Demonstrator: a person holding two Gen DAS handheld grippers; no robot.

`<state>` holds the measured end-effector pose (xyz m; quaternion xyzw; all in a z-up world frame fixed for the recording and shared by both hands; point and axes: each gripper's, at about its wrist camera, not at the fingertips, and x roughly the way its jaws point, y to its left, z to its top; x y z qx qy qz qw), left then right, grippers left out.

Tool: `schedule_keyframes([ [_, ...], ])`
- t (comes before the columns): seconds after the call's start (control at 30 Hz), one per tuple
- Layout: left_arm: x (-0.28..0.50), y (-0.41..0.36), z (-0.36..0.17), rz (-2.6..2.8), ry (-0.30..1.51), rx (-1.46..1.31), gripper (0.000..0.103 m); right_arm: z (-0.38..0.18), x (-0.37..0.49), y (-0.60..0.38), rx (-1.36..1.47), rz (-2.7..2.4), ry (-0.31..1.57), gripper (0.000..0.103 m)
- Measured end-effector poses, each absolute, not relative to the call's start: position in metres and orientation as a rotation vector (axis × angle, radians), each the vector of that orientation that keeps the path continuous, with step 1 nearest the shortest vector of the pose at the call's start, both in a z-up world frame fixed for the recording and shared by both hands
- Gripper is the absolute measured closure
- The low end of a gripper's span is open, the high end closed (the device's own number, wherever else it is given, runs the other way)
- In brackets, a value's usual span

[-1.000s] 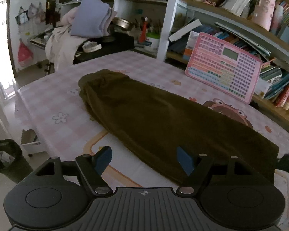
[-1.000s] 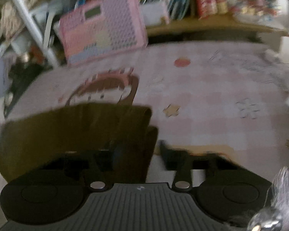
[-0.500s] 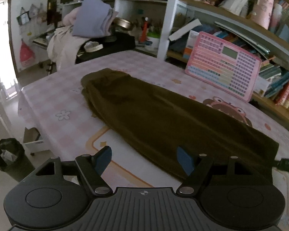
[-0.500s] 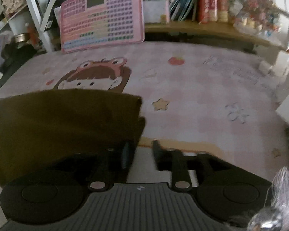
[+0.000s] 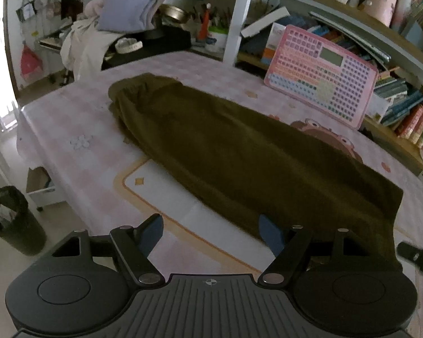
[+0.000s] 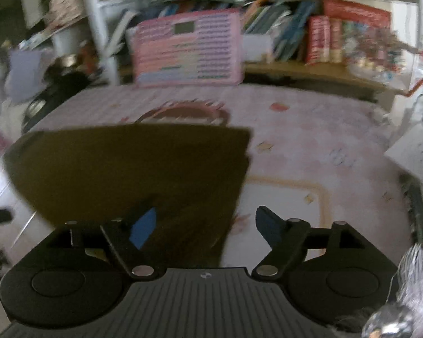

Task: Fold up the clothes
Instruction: 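Move both open grippers over the long folded brown garment toward its end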

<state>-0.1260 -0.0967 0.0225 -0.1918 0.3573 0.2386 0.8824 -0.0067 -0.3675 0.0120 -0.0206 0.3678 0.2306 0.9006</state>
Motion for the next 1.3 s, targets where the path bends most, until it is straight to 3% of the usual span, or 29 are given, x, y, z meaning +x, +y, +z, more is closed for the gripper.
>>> schedule_keyframes([
  [0.17, -0.13, -0.1, 0.019, 0.482, 0.761, -0.402, 0.026, 0.012, -0.016, -0.361, -0.091, 0.497, 0.755, 0.018],
  [1.07, -0.108, -0.109, 0.024, 0.238, 0.782, -0.224, 0.026, 0.024, -0.039, -0.362, -0.065, 0.31, 0.75, 0.013],
  [1.3, -0.098, -0.067, 0.025, 0.202, 0.785, -0.23, 0.026, 0.026, -0.044, -0.337, -0.03, 0.227, 0.756, 0.013],
])
